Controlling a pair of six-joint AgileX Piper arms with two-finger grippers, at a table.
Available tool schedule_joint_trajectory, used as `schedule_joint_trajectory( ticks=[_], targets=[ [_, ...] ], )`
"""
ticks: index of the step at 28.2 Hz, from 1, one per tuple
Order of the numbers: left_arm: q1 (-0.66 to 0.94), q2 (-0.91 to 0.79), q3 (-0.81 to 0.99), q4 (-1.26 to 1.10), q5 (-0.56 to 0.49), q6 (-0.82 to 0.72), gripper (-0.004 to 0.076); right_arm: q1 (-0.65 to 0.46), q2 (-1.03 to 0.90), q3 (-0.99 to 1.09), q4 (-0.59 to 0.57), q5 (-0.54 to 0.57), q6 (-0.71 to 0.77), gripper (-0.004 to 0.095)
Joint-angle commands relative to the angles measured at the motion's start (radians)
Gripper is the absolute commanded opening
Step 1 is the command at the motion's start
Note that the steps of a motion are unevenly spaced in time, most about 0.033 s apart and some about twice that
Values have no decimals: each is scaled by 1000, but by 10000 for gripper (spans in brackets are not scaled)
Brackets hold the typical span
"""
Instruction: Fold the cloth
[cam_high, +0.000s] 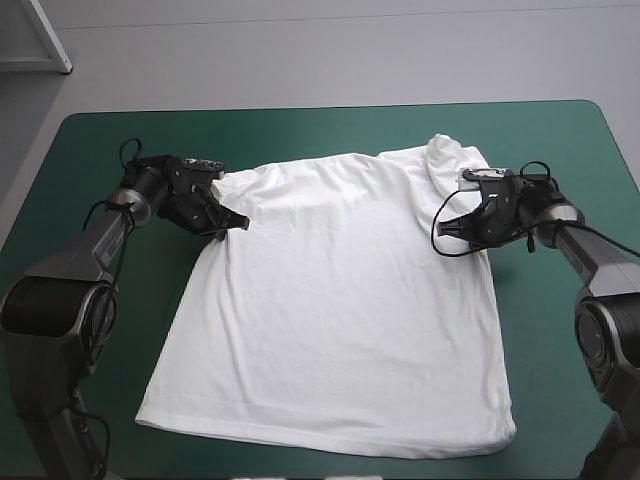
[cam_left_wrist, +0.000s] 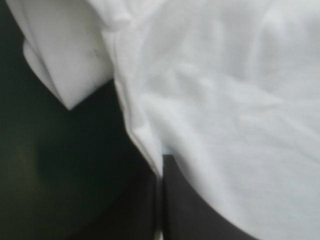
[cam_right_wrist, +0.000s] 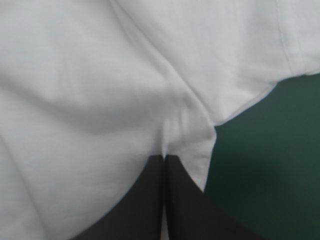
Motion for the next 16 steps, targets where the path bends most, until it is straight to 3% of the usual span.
schedule_joint_trajectory(
  ticks=[1, 6, 9, 16],
  targets=[
    [-4, -118, -73, -21, -22, -9, -8, -4, -117, -53, 2, -31, -7, -18],
    [-4, -180, -183, -18, 32, -9, -8, -4, -215, -157, -48, 38, -9, -19],
    [-4, -186, -286, -16, 118, 1, -8, -4, -243, -268, -64, 133, -15, -19],
    [-4, -234, -699, 50, 207, -2, -8, -4, -320, -625, -72, 244, -15, -18]
  ],
)
